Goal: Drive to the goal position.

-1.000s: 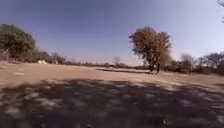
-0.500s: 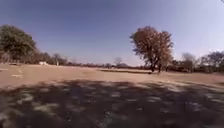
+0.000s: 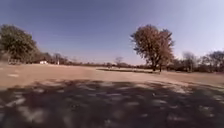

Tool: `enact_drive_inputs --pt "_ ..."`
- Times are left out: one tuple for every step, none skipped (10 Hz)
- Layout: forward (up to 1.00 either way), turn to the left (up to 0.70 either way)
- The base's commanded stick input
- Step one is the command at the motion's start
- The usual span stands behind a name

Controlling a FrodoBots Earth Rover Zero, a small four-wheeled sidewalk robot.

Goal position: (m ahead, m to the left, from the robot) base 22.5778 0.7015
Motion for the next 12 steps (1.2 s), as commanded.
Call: enact_drive_inputs --pt "0.50 0.00" --pt "0.50 0.00" --pt "0.50 0.00" --pt "0.50 0.00" --pt "0.50 0.00" --pt "0.50 0.00" --pt "0.50 0.00" --pt "0.50 0.00" --pt "0.50 0.00" --pt "0.50 0.00" --pt "0.50 0.00" --pt "0.50 0.00"
